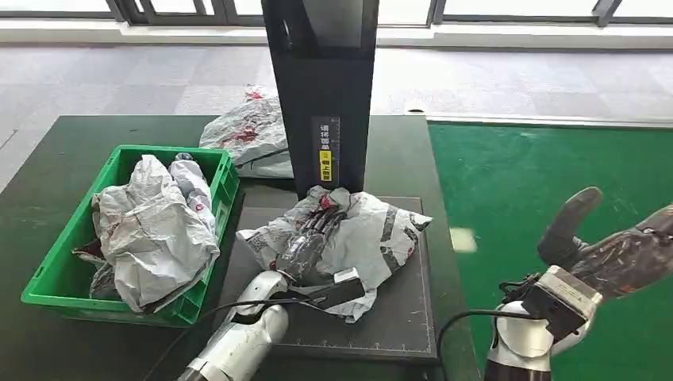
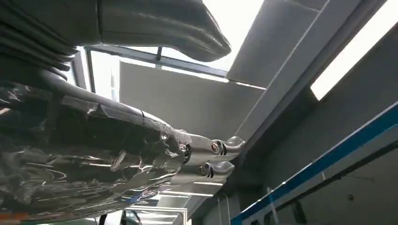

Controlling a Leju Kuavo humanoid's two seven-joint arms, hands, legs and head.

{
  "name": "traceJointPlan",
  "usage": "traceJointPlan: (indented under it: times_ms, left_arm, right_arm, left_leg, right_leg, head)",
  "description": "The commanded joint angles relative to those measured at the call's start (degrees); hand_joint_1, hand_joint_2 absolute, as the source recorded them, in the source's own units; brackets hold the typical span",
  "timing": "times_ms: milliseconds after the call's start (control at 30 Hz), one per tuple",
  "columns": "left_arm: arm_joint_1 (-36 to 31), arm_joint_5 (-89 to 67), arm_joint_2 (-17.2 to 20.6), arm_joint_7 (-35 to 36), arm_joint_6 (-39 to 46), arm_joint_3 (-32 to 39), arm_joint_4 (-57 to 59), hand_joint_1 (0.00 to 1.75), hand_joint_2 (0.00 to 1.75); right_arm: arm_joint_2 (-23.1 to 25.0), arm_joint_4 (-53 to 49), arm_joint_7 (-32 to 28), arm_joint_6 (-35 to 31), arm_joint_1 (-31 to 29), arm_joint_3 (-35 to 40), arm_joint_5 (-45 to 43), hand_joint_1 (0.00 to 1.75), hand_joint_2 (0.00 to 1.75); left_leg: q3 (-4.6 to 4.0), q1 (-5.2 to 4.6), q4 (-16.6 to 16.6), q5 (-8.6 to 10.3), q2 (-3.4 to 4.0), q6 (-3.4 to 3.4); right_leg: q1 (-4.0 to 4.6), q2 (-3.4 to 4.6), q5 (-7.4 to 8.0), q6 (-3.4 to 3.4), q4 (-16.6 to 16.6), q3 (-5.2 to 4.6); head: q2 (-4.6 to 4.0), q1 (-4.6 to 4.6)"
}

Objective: Moved the parcel from conveyor to table for the left to box.

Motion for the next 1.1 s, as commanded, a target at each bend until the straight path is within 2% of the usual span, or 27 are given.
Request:
traceJointPlan:
  times_ms: [33,233,400,533,567,600,633,667,700,733,767,800,967,1033,1100]
  left_arm:
    - [-2.24,-0.31,1.03,0.37,-0.66,-2.14,4.76,0.00,1.75]
    - [-2.24,-0.31,1.03,0.37,-0.66,-2.14,4.76,0.00,1.75]
    - [-3.95,-7.67,1.47,8.68,-2.67,-4.69,10.57,0.00,1.75]
    - [-4.52,-10.61,1.22,12.04,-4.08,-5.46,13.69,0.00,1.75]
    - [-4.60,-11.47,1.19,13.13,-4.54,-5.84,14.26,1.27,1.75]
    - [-4.70,-12.25,1.19,13.86,-4.84,-5.93,14.64,1.75,1.75]
    - [-4.59,-12.37,1.10,13.72,-4.54,-5.81,14.53,1.75,1.75]
    - [-4.48,-12.42,1.15,13.53,-4.41,-5.60,14.49,1.75,1.75]
    - [-3.13,-10.60,0.85,8.68,3.08,-4.04,11.28,1.75,1.75]
    - [-2.60,-7.25,-0.11,4.81,2.64,-4.31,8.44,1.75,1.75]
    - [-1.70,-4.57,0.95,-0.31,2.02,-2.86,6.81,1.75,1.75]
    - [-0.64,-3.48,1.10,-2.05,1.75,-2.19,2.87,1.75,1.75]
    - [1.15,-2.13,1.70,-2.61,1.01,-0.05,-6.64,1.75,1.75]
    - [1.24,-0.86,1.64,-3.66,3.14,1.16,-9.10,1.75,1.75]
    - [2.59,0.19,1.30,-4.37,8.94,3.13,-13.72,1.75,1.75]
  right_arm:
    - [1.97,-0.32,0.09,0.13,2.08,-3.93,-0.14,0.00,0.00]
    - [1.97,-0.32,0.09,0.13,2.08,-3.93,-0.14,0.00,0.00]
    - [1.97,-0.84,0.09,0.13,2.48,-4.09,-0.37,0.00,0.00]
    - [1.97,-0.98,0.09,0.13,2.63,-4.15,-0.85,0.00,0.00]
    - [1.97,-0.95,0.09,0.13,2.74,-4.05,-1.08,0.00,0.00]
    - [1.97,-1.04,0.09,0.13,2.81,-4.10,-1.13,0.00,0.00]
    - [1.97,-0.94,0.09,0.13,2.92,-3.99,-1.05,0.00,1.75]
    - [1.97,-0.87,0.09,0.13,2.97,-4.00,-1.08,0.00,1.75]
    - [1.97,1.78,0.09,0.13,3.59,-3.29,-0.64,0.00,1.75]
    - [1.97,-2.27,7.27,0.13,3.56,0.56,5.03,0.00,1.75]
    - [1.97,3.12,0.09,0.13,2.88,-3.16,-0.75,0.00,1.75]
    - [1.97,3.56,0.09,0.13,2.44,-3.53,-0.79,0.00,1.75]
    - [1.97,3.57,0.09,0.13,2.71,-3.71,-0.75,0.00,1.75]
    - [1.97,3.66,0.09,0.13,2.68,-3.68,-0.67,0.00,1.75]
    - [1.97,3.59,0.09,0.13,2.71,-3.90,-0.45,0.00,1.75]
  left_leg:
    - [0.13,0.02,-0.18,0.06,-0.13,0.02]
    - [0.15,0.01,-0.21,0.06,-0.09,0.03]
    - [0.11,0.02,-0.14,0.05,-0.13,0.02]
    - [0.20,0.00,-0.22,0.07,-0.12,0.03]
    - [0.21,0.00,-0.14,0.04,-0.16,0.03]
    - [0.25,-0.01,-0.18,0.06,-0.15,0.03]
    - [0.29,0.00,-0.25,0.09,-0.17,0.05]
    - [0.31,-0.01,-0.28,0.12,-0.16,0.06]
    - [0.37,0.00,-0.36,0.15,-0.12,0.09]
    - [0.42,0.01,-0.17,0.02,-0.13,0.11]
    - [0.42,-0.02,-0.10,-0.04,-0.06,0.14]
    - [0.51,0.02,-0.25,0.03,0.01,0.15]
    - [0.42,0.03,-0.10,0.04,-0.12,0.22]
    - [0.42,0.04,-0.15,0.03,-0.05,0.22]
    - [0.37,0.05,-0.08,0.00,-0.02,0.21]
  right_leg:
    - [0.04,-0.29,0.00,-0.01,-0.19,0.19]
    - [0.03,-0.26,0.02,-0.01,-0.20,0.20]
    - [0.03,-0.25,0.00,-0.01,-0.14,0.18]
    - [0.02,-0.26,0.02,-0.01,-0.21,0.27]
    - [0.02,-0.23,-0.01,0.01,-0.14,0.30]
    - [0.01,-0.23,-0.01,0.03,-0.17,0.33]
    - [0.02,-0.28,0.03,0.04,-0.25,0.39]
    - [0.01,-0.29,0.05,0.05,-0.27,0.42]
    - [0.01,-0.29,0.10,0.05,-0.34,0.46]
    - [0.01,-0.22,-0.01,0.09,-0.17,0.52]
    - [-0.02,-0.16,-0.04,0.10,-0.08,0.47]
    - [0.02,-0.14,0.06,0.09,-0.25,0.56]
    - [0.02,-0.20,0.01,0.16,-0.12,0.54]
    - [0.02,-0.13,0.03,0.16,-0.16,0.53]
    - [0.02,-0.09,0.02,0.16,-0.10,0.44]
  head:
    - [0.00,0.00]
    - [0.00,0.00]
    - [0.00,0.00]
    - [0.00,0.00]
    - [0.00,0.00]
    - [0.00,0.00]
    - [0.00,0.00]
    - [0.00,0.00]
    - [0.00,0.00]
    - [0.00,0.02]
    - [0.00,0.00]
    - [0.00,0.00]
    - [0.00,0.00]
    - [0.00,0.00]
    - [0.00,0.00]
